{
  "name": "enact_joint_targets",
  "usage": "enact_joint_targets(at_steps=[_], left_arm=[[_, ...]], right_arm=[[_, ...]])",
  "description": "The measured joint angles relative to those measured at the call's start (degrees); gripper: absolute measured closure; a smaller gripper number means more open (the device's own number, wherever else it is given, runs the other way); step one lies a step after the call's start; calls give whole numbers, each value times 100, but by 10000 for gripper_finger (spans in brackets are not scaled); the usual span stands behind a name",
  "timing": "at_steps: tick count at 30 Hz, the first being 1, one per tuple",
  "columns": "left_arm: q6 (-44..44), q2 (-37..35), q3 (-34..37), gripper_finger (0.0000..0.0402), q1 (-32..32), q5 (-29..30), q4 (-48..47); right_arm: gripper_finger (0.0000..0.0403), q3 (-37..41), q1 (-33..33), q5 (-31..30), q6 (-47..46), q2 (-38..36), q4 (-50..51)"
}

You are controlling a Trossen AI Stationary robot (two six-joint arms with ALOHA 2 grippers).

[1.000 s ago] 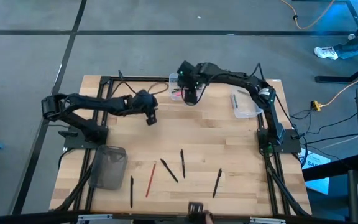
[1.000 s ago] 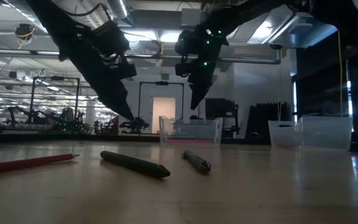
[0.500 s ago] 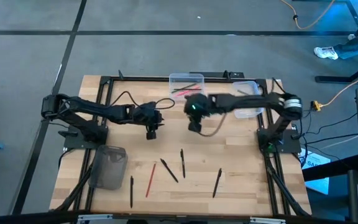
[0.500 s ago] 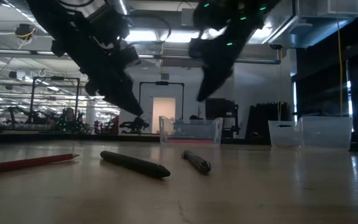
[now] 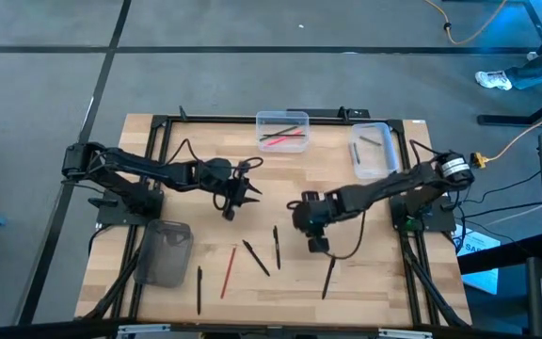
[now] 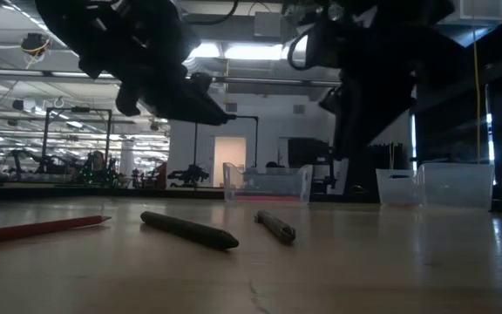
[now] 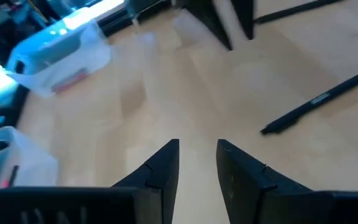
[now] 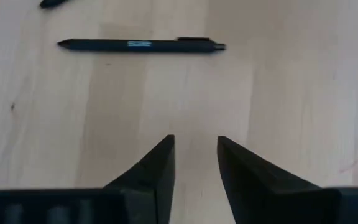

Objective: Sort crayons/erasers/pens/pencils in bins
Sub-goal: Put the red pencil into the left transparent bin

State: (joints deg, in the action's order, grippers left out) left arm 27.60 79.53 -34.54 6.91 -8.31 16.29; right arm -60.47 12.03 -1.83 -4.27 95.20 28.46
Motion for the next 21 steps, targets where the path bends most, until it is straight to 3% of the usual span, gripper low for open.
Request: enact_joint_targets(at_steps=[4, 11, 15, 17, 21], left_arm=[[167, 0, 0, 301, 69, 14, 47], [163, 0, -2, 301, 52, -27, 151], [338, 0, -11, 301, 54, 518, 6], [407, -3, -13, 301, 58, 795, -180], [236, -26, -13, 301, -10, 1347, -608]], right_arm=[[280, 0, 257, -86, 294, 0, 36], [280, 0, 724, 846, 404, 0, 683], [280, -71, 988, 1342, 583, 39, 839], [280, -110, 1062, 1170, 750, 39, 898], [280, -113, 1027, 157, 1254, 61, 369]])
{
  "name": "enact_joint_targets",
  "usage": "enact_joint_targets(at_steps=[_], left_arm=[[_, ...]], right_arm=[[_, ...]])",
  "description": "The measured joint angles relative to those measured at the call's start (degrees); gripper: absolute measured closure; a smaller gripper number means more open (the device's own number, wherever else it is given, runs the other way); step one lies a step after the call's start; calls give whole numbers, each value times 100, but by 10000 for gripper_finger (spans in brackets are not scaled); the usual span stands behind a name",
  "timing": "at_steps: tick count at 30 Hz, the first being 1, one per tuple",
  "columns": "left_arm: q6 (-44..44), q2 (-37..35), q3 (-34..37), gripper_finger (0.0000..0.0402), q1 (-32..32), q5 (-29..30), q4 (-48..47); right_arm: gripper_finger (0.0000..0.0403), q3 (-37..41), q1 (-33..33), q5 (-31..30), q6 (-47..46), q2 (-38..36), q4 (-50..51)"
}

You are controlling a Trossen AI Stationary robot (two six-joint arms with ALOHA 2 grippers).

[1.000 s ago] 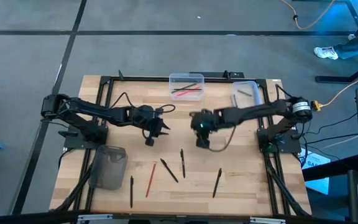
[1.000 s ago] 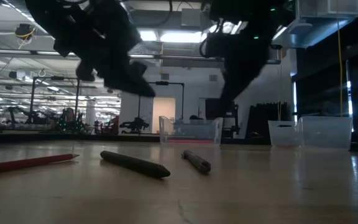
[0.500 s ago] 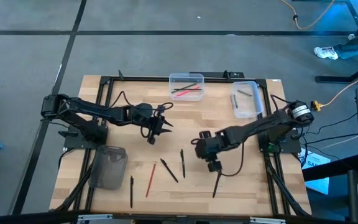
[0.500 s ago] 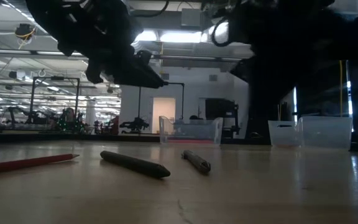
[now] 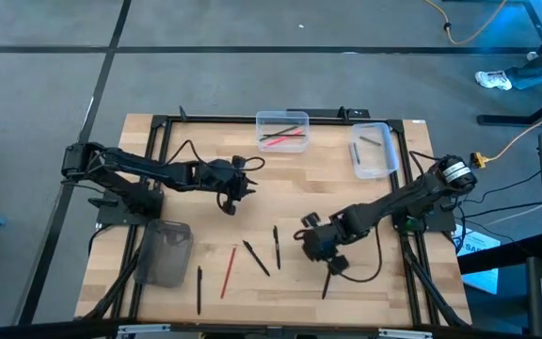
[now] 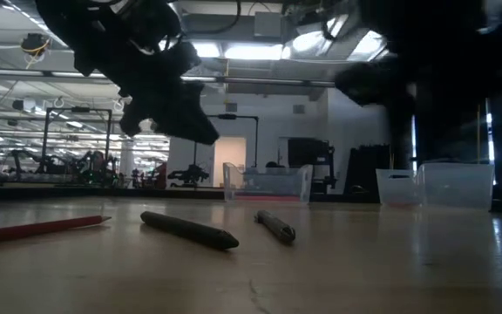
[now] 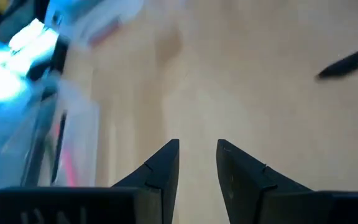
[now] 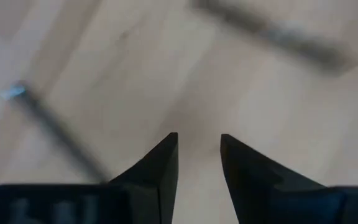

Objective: Sort crayons/erasers/pens/pencils in bins
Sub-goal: Put the red pencil into the left transparent bin

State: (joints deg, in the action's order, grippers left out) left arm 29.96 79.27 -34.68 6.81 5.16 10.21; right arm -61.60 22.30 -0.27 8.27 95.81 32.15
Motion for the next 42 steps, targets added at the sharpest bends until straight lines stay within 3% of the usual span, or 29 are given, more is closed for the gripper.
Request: enact_joint_targets(at_steps=[4, 7, 9, 17, 22, 27, 33, 42], left_arm=[[-672, -80, -5, 301, -183, 1218, -234], [-1254, -281, -4, 301, -357, 1854, -818], [-1701, -517, -9, 301, -459, 2119, -1527], [-3571, -1725, -4, 301, -846, 2244, -3940], [-4211, -2218, -2, 301, -1188, 2253, -4396], [-4380, -2324, 0, 301, -1525, 2249, -4404], [-4507, -2317, 0, 301, -1783, 2263, -4410], [-4489, -2317, 0, 301, -1899, 2309, -4419]], right_arm=[[280, -9, -391, -962, 433, 270, -1506], [280, -49, -846, -391, 597, 671, -2744], [280, -282, -1070, 116, 759, 1095, -3047], [280, -2941, -1199, 900, 2378, 2974, -1833], [280, -4540, -1212, 1388, 2971, 3922, -1128], [280, -5718, -1202, 1491, 3331, 4669, -424], [280, -6444, -1191, 1853, 3405, 5291, -55], [290, -6496, -1208, 1882, 3415, 5420, 106]])
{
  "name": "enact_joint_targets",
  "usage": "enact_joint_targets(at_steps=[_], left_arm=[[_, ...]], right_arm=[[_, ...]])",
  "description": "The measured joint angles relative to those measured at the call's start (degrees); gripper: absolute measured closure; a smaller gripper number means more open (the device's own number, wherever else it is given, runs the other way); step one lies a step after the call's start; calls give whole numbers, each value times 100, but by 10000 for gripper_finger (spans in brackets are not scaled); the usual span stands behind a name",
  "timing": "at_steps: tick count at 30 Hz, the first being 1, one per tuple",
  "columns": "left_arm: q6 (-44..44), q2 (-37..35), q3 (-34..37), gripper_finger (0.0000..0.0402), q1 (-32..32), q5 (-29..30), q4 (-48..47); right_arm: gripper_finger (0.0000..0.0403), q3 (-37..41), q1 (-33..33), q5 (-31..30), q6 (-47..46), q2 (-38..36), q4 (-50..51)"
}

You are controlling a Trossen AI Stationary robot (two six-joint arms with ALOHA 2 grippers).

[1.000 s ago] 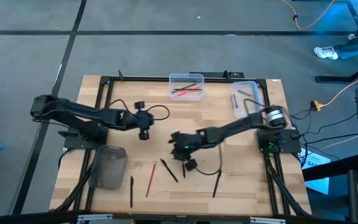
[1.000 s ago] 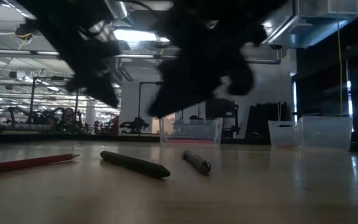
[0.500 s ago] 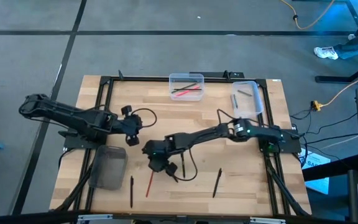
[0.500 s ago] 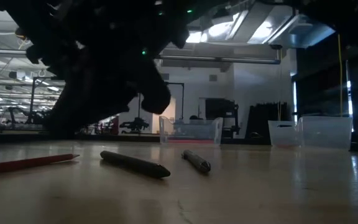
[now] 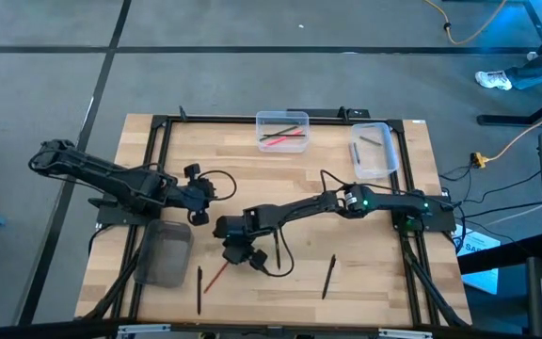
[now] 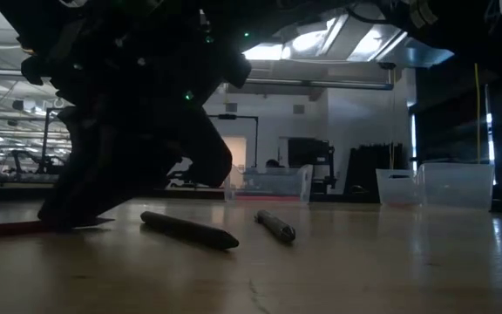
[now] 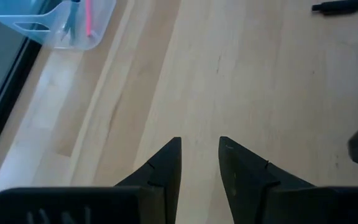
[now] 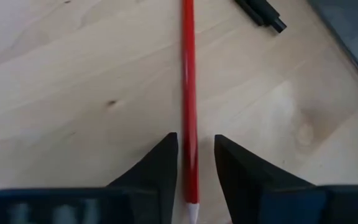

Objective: Sort crayons/erasers/pens/pencils in bins
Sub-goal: Put the red pencil into the left transparent bin

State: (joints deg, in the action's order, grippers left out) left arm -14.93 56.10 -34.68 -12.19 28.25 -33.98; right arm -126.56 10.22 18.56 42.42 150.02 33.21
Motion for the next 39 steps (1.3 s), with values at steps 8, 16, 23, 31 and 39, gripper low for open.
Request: enact_joint_targets(at_steps=[8, 16, 23, 31, 39], left_arm=[[1, 2, 0, 301, 0, 155, 0], [-1, 2, 0, 301, 0, 155, 9], [1, 4, 0, 301, 0, 424, 57], [-3, 4, 0, 302, 4, 705, 67], [274, 19, 412, 302, 0, 737, 1105]], right_arm=[[371, 6, -112, 282, -11, 10, 416], [395, 29, -274, 586, -211, -172, 991], [399, 70, -403, 394, -224, -638, 2229], [395, 55, -825, -348, -656, -1062, 3405], [392, 45, -415, -1363, -1079, -1143, 3567]])
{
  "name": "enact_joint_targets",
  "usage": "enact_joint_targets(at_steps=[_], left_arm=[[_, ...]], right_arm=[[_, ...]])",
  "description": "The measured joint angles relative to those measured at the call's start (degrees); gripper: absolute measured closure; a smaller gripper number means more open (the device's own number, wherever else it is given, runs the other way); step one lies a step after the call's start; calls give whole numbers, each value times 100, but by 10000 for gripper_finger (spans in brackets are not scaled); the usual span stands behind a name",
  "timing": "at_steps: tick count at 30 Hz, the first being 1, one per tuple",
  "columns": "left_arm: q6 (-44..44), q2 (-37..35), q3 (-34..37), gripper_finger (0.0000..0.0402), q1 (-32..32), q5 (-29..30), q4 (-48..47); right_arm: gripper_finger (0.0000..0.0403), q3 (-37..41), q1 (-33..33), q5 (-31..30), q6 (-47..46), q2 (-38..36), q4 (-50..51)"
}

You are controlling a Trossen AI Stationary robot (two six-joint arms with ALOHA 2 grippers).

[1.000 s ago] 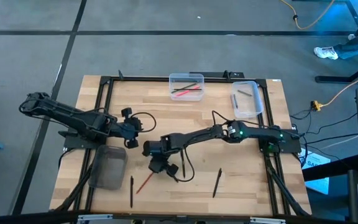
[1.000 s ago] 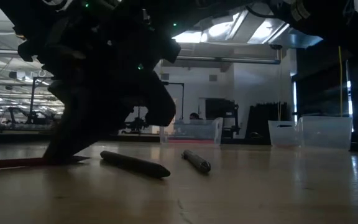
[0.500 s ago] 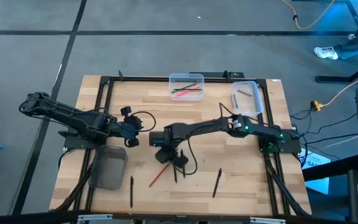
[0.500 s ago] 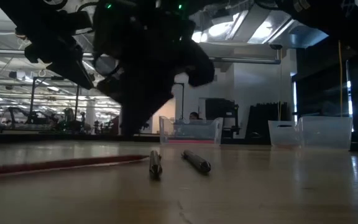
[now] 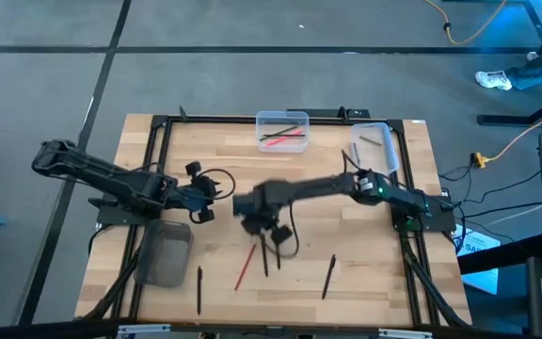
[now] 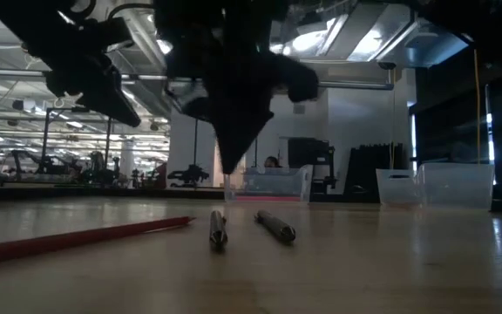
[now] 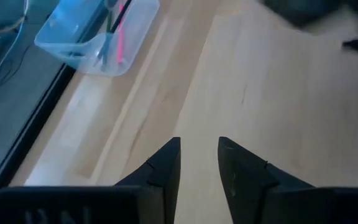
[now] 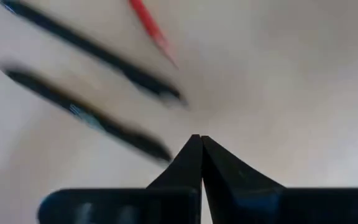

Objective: Sort crayons/erasers/pens/pencils in bins
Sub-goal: Put the red pencil into the left transparent bin

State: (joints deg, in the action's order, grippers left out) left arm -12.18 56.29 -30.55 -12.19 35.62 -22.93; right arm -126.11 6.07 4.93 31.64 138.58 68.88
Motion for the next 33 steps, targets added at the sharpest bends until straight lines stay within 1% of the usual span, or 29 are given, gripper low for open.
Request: enact_joint_targets(at_steps=[3, 6, 10, 12, 15, 18, 22, 25, 27, 33], left_arm=[[24, 0, 320, 302, 0, -23, 616], [-277, 0, 573, 302, 0, -97, 1066], [-772, 0, 930, 302, -77, -583, 1789], [-962, 0, 1073, 302, -264, -669, 1896], [-1400, 2, 1266, 302, -580, -581, 1930], [-1568, 2, 1317, 302, -831, -430, 1943], [-1597, 2, 1317, 302, -1002, -315, 2030], [-1593, 2, 1317, 302, -1047, -309, 2100], [-1583, 2, 1317, 302, -1080, -306, 2103], [-1574, 2, 1317, 302, -1091, -306, 2102]], right_arm=[[378, 0, 321, 29, -141, 34, -477], [353, -7, 542, -22, -303, 35, -1296], [308, -16, 832, -41, -302, 154, -2130], [284, -16, 945, -9, -410, 285, -2142], [254, -9, 1023, -18, -599, 474, -2004], [238, -8, 1031, -145, -597, 593, -1908], [234, -18, 979, -165, -597, 685, -1855], [243, -46, 863, 177, -623, 774, -1674], [256, -59, 799, 326, -608, 835, -1493], [309, -56, 689, 361, -576, 860, -1166]])
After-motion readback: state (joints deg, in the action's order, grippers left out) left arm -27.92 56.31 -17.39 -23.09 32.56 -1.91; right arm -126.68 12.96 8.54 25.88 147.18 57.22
